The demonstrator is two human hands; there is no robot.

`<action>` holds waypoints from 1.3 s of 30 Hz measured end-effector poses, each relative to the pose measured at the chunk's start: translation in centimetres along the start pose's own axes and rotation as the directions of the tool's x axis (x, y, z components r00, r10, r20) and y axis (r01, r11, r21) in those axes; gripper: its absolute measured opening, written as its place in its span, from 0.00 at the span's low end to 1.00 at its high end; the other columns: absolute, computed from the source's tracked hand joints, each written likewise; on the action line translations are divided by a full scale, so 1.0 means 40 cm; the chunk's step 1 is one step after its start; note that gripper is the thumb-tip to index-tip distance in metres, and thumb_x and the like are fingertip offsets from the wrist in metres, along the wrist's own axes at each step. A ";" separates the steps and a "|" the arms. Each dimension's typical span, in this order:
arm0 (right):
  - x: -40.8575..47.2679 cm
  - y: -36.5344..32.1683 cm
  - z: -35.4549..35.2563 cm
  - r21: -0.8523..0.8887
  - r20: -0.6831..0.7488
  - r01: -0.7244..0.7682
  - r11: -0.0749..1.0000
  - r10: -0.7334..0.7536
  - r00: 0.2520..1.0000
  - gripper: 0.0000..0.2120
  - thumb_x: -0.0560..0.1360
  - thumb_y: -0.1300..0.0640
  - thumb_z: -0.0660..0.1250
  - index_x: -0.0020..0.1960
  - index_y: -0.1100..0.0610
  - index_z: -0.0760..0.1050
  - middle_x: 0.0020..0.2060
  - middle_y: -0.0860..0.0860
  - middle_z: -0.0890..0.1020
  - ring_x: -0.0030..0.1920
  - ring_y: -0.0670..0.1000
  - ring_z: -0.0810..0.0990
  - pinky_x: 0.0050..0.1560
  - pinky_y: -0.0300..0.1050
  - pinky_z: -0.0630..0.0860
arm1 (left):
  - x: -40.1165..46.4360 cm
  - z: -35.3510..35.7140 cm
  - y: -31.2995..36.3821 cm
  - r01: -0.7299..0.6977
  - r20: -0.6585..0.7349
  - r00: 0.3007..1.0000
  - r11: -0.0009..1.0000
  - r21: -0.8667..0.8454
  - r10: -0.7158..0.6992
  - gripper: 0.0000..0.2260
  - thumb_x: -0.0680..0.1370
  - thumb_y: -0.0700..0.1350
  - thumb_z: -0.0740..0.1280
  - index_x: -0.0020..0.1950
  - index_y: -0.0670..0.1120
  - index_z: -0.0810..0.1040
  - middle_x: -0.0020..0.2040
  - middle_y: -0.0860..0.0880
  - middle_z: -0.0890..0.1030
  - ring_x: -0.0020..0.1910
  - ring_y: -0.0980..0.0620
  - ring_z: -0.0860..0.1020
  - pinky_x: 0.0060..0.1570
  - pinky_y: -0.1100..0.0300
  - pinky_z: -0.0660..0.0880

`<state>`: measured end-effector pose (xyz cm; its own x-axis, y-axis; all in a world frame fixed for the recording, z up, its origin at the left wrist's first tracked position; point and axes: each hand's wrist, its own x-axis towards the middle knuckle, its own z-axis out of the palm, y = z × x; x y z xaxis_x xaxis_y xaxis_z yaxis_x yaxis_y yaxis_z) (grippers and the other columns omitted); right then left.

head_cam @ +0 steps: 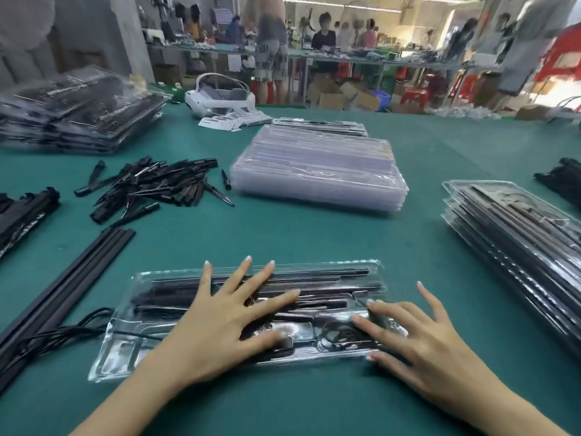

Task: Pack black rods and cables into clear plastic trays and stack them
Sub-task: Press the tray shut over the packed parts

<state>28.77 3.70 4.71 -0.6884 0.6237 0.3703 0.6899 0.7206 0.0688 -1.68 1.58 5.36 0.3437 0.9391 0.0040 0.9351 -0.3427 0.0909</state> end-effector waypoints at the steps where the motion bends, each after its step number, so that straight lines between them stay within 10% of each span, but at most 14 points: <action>1: -0.001 -0.006 -0.004 0.008 0.007 -0.022 1.000 0.022 1.000 0.22 0.81 0.42 0.51 0.63 0.49 0.78 0.54 0.50 0.81 0.50 0.49 0.82 0.62 0.65 0.68 | 0.001 0.011 -0.006 -0.002 -0.005 1.000 1.000 -0.010 0.002 0.23 0.71 0.75 0.36 0.66 0.79 0.35 0.74 0.64 0.32 0.72 0.56 0.27 0.69 0.39 0.28; 4: -0.005 -0.007 -0.021 0.338 0.080 -0.150 0.929 0.131 0.988 0.16 0.80 0.44 0.56 0.64 0.42 0.76 0.62 0.43 0.75 0.60 0.42 0.75 0.65 0.43 0.68 | 0.000 0.018 -0.014 -0.001 0.030 1.000 1.000 -0.026 0.002 0.25 0.68 0.77 0.35 0.65 0.79 0.35 0.74 0.64 0.31 0.71 0.56 0.26 0.68 0.40 0.27; 7: 0.000 0.022 -0.049 0.676 0.092 -0.447 0.586 0.535 0.840 0.12 0.74 0.52 0.69 0.55 0.41 0.81 0.56 0.40 0.76 0.56 0.38 0.75 0.55 0.25 0.66 | -0.002 0.019 0.002 0.023 0.039 0.999 0.999 -0.039 -0.021 0.25 0.68 0.76 0.33 0.65 0.78 0.33 0.73 0.63 0.28 0.71 0.56 0.25 0.67 0.38 0.26; 11: -0.005 0.052 -0.062 0.403 0.319 -0.695 0.595 0.621 0.716 0.07 0.71 0.48 0.72 0.36 0.48 0.79 0.30 0.43 0.79 0.31 0.43 0.73 0.35 0.33 0.68 | -0.008 0.024 0.010 0.043 0.017 0.999 0.998 -0.043 -0.042 0.25 0.68 0.75 0.33 0.65 0.78 0.33 0.72 0.64 0.28 0.71 0.55 0.25 0.67 0.37 0.26; 15: 0.027 0.048 -0.040 0.340 0.438 -0.737 0.584 0.596 0.673 0.17 0.73 0.43 0.68 0.36 0.56 0.76 0.25 0.47 0.75 0.26 0.41 0.69 0.31 0.35 0.66 | -0.007 0.028 0.012 0.053 -0.029 0.998 0.997 -0.050 -0.055 0.25 0.69 0.75 0.34 0.66 0.78 0.34 0.73 0.64 0.30 0.72 0.56 0.26 0.67 0.38 0.26; 21: 0.067 0.045 -0.051 0.621 0.764 -0.699 -0.355 0.472 0.440 0.10 0.71 0.60 0.70 0.45 0.66 0.74 0.34 0.60 0.81 0.29 0.53 0.82 0.27 0.36 0.77 | -0.007 0.021 0.014 0.077 -0.051 0.996 0.996 -0.039 -0.079 0.25 0.70 0.74 0.34 0.66 0.78 0.33 0.74 0.63 0.31 0.72 0.57 0.28 0.69 0.38 0.29; 26: 0.086 0.049 -0.062 0.554 0.807 -0.773 -0.309 0.426 0.408 0.12 0.73 0.59 0.70 0.44 0.70 0.77 0.35 0.65 0.83 0.27 0.51 0.82 0.28 0.36 0.77 | -0.005 0.018 0.014 0.075 -0.030 0.997 0.996 -0.048 -0.076 0.24 0.70 0.74 0.35 0.65 0.78 0.33 0.75 0.62 0.32 0.74 0.56 0.29 0.69 0.38 0.30; 34: 0.089 0.040 -0.060 0.556 0.655 -0.816 0.158 0.520 0.547 0.19 0.79 0.56 0.64 0.30 0.59 0.72 0.21 0.48 0.75 0.23 0.44 0.74 0.26 0.30 0.68 | -0.010 0.018 0.013 0.072 -0.062 0.995 0.996 -0.059 -0.075 0.24 0.70 0.73 0.35 0.65 0.79 0.35 0.75 0.63 0.32 0.74 0.57 0.30 0.69 0.38 0.31; 39: 0.078 0.035 -0.035 0.552 0.591 -0.804 0.222 0.575 0.565 0.18 0.80 0.54 0.62 0.32 0.58 0.72 0.22 0.48 0.75 0.23 0.44 0.69 0.25 0.30 0.64 | -0.012 0.016 0.014 0.070 -0.074 0.994 0.996 -0.062 -0.075 0.24 0.70 0.73 0.35 0.66 0.79 0.35 0.75 0.63 0.33 0.74 0.57 0.31 0.70 0.39 0.31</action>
<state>27.88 6.24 7.28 -0.1242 0.9461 -0.2990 0.5830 -0.1742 -0.7936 -1.26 0.94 4.76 0.2655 0.9615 0.0712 0.9496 -0.2736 0.1530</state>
